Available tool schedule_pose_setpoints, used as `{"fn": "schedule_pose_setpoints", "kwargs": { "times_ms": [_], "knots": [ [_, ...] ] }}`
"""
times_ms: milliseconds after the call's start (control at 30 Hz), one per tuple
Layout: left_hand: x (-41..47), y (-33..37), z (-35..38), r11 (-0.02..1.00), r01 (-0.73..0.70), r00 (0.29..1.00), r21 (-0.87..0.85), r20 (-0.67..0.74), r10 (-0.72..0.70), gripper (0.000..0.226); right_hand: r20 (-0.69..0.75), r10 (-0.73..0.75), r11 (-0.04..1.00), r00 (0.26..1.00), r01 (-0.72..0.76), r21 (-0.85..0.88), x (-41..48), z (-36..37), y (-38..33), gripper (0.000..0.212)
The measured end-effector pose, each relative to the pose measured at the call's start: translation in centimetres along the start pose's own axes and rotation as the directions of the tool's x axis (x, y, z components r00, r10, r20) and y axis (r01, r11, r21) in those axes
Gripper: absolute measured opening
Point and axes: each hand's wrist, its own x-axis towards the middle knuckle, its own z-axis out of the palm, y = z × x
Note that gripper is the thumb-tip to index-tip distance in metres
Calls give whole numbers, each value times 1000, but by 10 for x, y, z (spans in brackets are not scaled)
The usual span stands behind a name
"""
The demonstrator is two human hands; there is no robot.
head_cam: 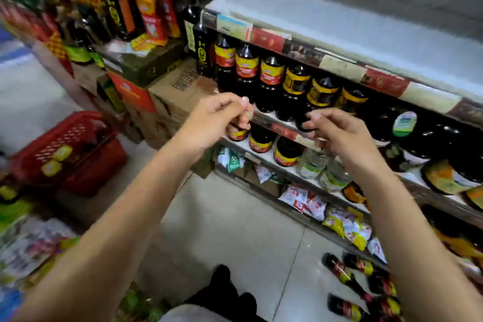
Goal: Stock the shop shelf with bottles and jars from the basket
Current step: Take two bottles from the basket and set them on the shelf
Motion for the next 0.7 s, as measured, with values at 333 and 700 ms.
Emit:
{"fn": "schedule_pose_setpoints", "kwargs": {
  "times_ms": [333, 700],
  "knots": [
    [-37, -48, -141, 992, 3, 889, 124, -454, 54, 27, 415, 64, 997, 908, -46, -55, 68, 162, 11, 17],
    [-88, -114, -245, 959, 285, 541, -16, -823, -174, 26, 680, 241, 970, 693, -162, -178, 125, 297, 37, 14]
  ]
}}
